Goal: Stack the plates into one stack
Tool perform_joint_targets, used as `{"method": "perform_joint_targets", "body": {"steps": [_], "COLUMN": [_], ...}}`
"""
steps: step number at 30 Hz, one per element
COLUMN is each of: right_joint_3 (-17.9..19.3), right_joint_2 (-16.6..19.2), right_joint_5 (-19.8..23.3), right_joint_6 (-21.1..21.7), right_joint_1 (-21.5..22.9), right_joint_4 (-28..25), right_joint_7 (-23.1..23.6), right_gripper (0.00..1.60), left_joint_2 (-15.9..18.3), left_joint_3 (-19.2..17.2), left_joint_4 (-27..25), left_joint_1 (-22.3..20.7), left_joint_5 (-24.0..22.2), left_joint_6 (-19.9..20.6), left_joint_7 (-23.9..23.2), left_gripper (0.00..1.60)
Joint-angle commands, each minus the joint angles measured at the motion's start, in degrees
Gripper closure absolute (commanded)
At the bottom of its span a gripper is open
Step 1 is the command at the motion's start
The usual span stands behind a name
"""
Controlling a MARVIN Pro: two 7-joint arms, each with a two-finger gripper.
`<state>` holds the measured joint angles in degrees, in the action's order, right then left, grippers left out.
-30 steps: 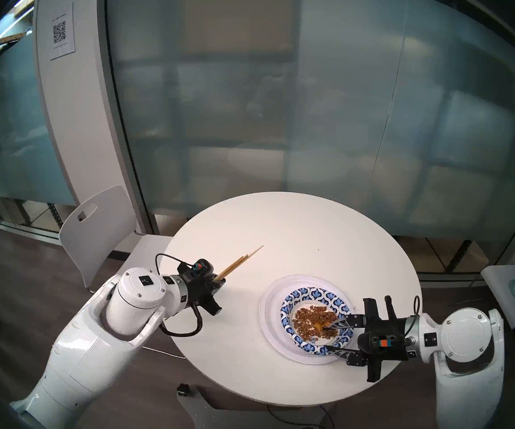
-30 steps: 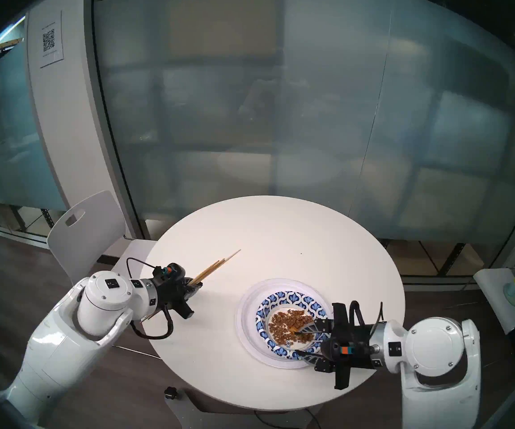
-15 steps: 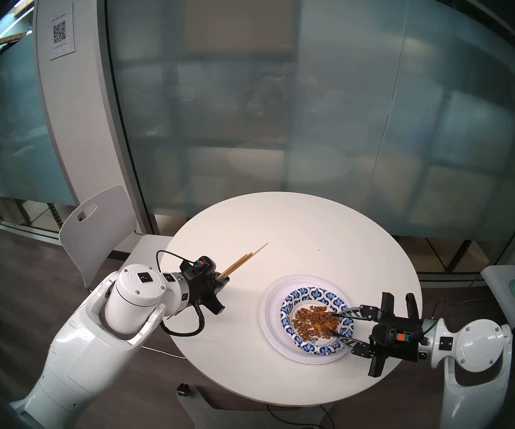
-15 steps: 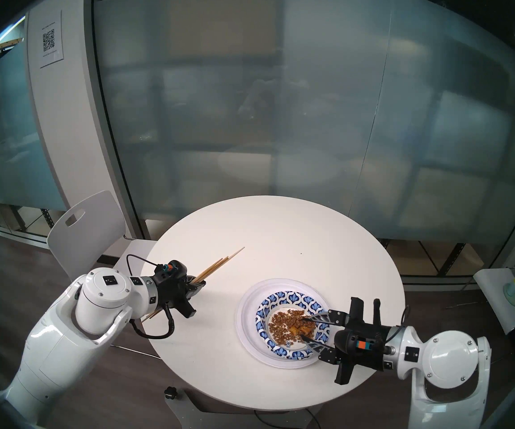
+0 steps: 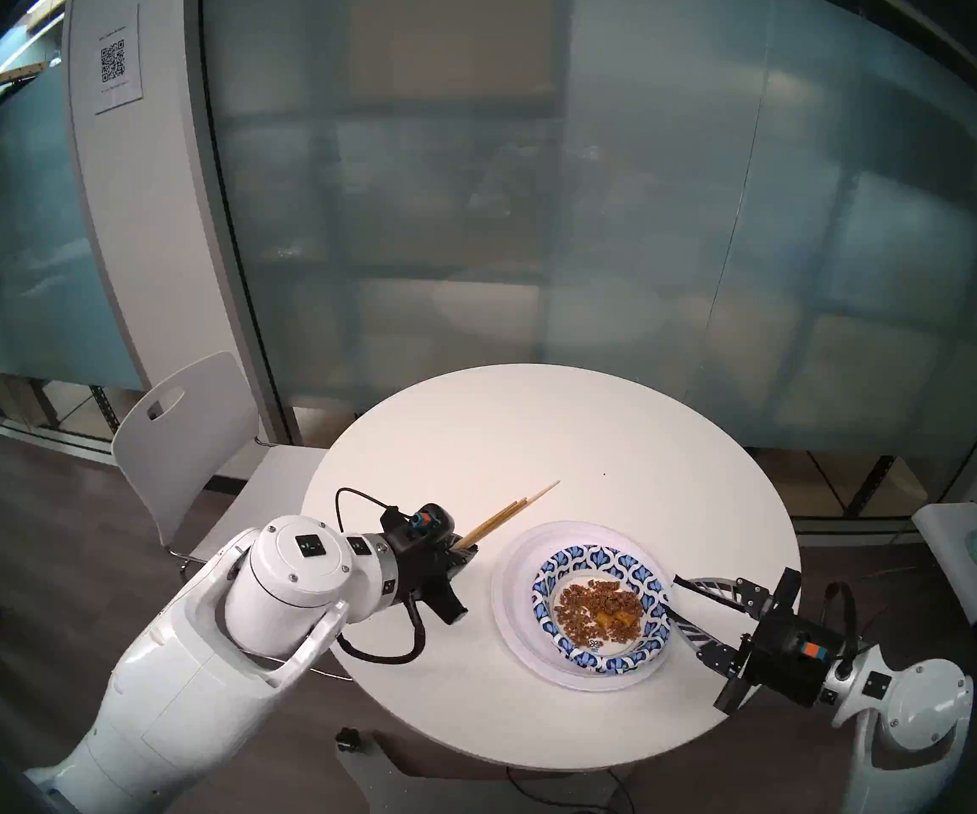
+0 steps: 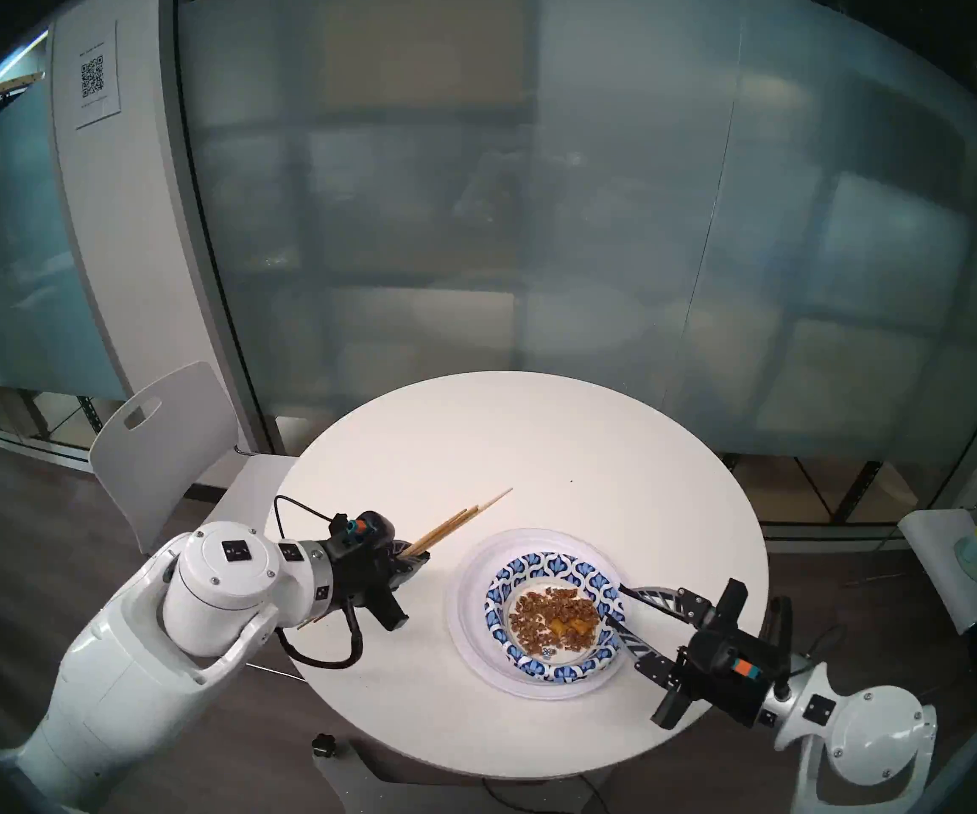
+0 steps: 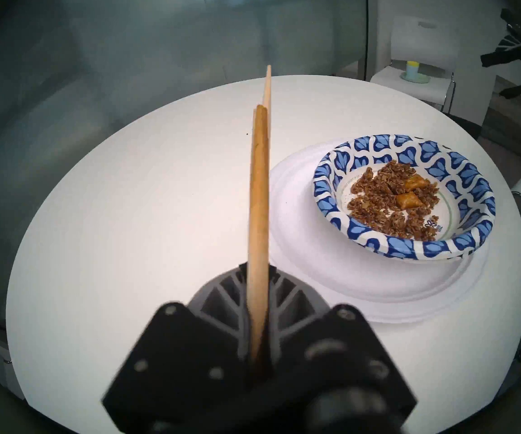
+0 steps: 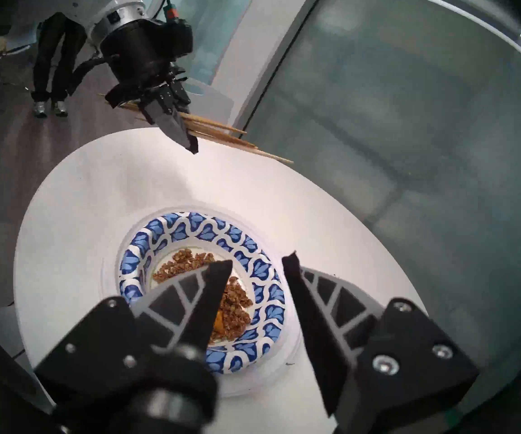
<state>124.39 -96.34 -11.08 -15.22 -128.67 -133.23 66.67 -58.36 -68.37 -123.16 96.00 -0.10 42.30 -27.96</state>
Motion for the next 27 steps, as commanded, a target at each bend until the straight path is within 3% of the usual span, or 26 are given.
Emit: {"method": "perform_joint_targets", "body": {"steps": [1, 15, 21, 27], "right_joint_3": [2.19, 3.96, 3.85, 4.32], "right_joint_2": [-5.09, -10.85, -11.92, -12.0], "right_joint_5": [5.06, 13.08, 15.89, 17.94], "right_joint_6": [-3.69, -10.48, -13.19, -15.51], "right_joint_1": [-3.48, -6.77, -7.39, -7.68], "right_joint_4": [0.85, 4.57, 7.26, 9.34], "right_joint_7": [-2.54, -4.55, -4.52, -4.4], "right_gripper": [0.55, 0.5, 0.54, 0.48], "left_joint_2": [-1.0, -5.66, -7.79, -9.55], "left_joint_3": [3.62, 13.16, 16.89, 20.81], "left_joint_4": [-3.19, -3.08, -2.15, -0.65], "left_joint_1": [-2.73, -10.79, -14.85, -17.92], "left_joint_5": [1.95, 6.47, 8.41, 10.29], "left_joint_6": [0.58, 4.74, 6.59, 8.47], "left_joint_7": [0.11, 0.28, 0.05, -0.44], "left_gripper": [1.6, 1.6, 1.6, 1.6]}}
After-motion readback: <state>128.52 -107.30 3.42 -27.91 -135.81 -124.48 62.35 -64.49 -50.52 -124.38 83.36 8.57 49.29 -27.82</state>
